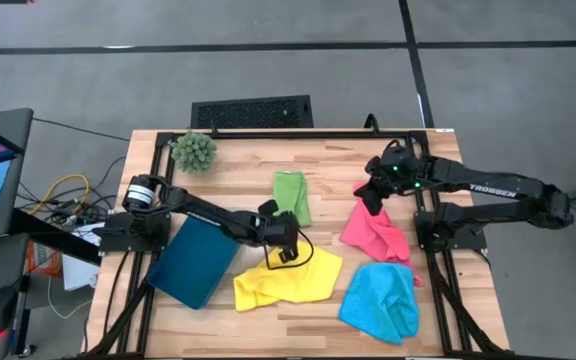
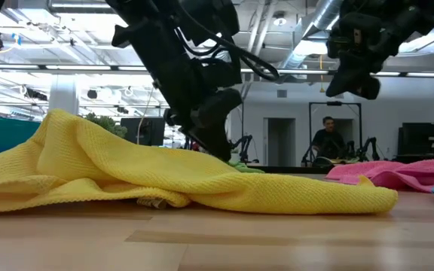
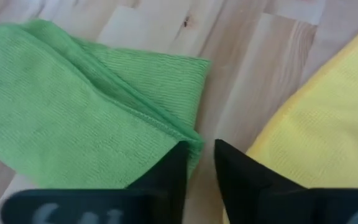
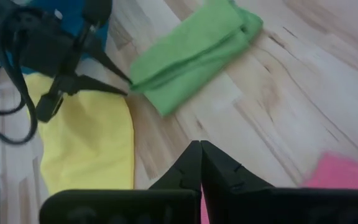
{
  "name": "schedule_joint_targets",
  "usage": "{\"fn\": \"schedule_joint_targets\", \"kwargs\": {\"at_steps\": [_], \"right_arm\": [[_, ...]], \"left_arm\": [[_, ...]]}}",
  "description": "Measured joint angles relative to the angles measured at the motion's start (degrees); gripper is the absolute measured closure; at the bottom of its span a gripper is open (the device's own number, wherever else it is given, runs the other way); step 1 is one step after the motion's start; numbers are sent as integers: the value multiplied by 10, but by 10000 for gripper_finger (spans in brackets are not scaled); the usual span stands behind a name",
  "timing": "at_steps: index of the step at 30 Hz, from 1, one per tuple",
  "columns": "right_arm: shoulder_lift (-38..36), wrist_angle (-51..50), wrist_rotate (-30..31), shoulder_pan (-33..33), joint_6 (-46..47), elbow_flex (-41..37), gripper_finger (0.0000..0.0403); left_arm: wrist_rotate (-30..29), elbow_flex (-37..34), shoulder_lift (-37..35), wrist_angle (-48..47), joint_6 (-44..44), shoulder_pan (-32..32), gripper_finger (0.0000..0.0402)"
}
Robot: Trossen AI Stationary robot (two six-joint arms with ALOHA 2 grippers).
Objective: Fold microfiber towels
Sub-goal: Fold the green microfiber towel
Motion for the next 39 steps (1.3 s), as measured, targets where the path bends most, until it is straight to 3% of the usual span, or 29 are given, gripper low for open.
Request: {"fn": "schedule_joint_targets", "kwargs": {"at_steps": [3,5,13,25,34,39], "right_arm": [[32,83,0,10,15,-27,384],[60,140,1,19,29,-47,390],[182,294,2,50,50,-83,397],[368,477,0,87,70,-83,395],[446,536,0,89,79,-76,395],[466,538,0,103,79,-63,395]], "left_arm": [[8,5,-1,-16,-11,3,381],[8,13,-3,-35,-23,5,393],[-7,54,-3,-92,-36,8,401],[-10,91,-4,-95,-35,35,401],[10,91,-4,-83,-40,43,401],[56,91,-4,-102,-21,42,401]]}}
